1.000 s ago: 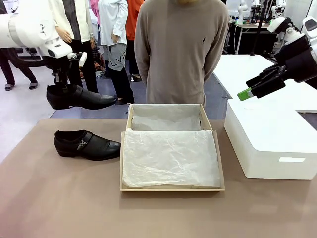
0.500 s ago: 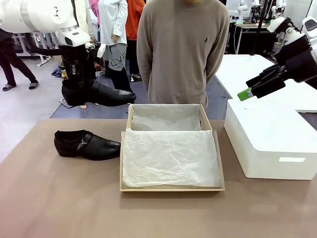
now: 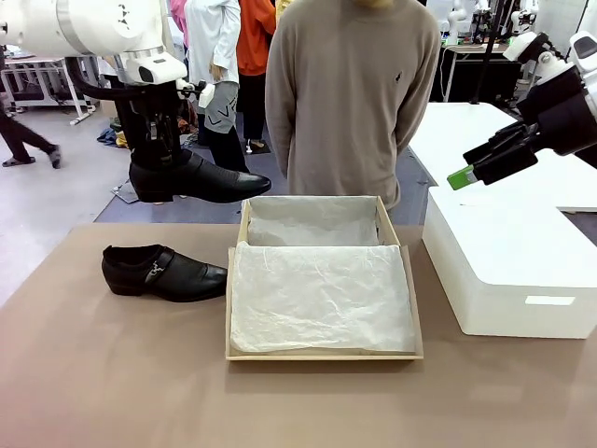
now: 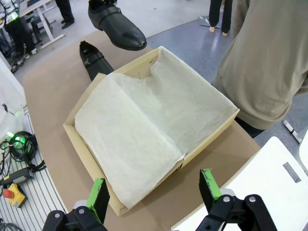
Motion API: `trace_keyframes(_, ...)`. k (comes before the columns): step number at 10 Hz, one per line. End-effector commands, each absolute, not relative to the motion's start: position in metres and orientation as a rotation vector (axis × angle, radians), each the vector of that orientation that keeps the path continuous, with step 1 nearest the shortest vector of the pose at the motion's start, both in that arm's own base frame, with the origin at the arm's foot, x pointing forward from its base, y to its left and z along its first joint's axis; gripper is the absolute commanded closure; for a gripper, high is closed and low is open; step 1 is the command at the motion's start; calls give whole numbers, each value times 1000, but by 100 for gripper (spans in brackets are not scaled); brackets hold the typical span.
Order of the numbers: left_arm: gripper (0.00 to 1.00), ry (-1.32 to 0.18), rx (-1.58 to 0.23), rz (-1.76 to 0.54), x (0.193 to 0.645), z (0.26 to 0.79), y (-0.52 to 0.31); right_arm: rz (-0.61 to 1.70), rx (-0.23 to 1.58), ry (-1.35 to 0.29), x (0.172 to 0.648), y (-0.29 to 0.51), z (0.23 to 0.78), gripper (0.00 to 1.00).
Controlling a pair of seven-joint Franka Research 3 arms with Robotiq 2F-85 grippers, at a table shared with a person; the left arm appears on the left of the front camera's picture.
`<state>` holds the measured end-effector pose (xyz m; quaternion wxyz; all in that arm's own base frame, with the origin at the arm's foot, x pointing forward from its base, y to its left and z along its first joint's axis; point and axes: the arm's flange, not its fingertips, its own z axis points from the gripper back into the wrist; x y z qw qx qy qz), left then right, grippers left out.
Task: Pack the shoes into the box.
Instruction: Place one shoe of the Shoes into the Shoes Box.
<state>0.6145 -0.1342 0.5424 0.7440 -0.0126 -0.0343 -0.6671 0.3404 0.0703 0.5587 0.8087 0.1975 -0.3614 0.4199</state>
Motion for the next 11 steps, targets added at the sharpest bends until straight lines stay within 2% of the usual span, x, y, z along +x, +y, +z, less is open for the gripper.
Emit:
trace_keyframes(1, 100, -80, -14, -1462, 612, 545, -133, 896, 425, -776, 341, 70, 558, 0)
trace_keyframes(6, 100, -86, -51, -1443, 614, 542, -143, 896, 425, -776, 341, 70, 558, 0)
trace_keyframes(11, 100, -15, -91, -1402, 629, 551, -231, 896, 425, -776, 341, 70, 558, 0)
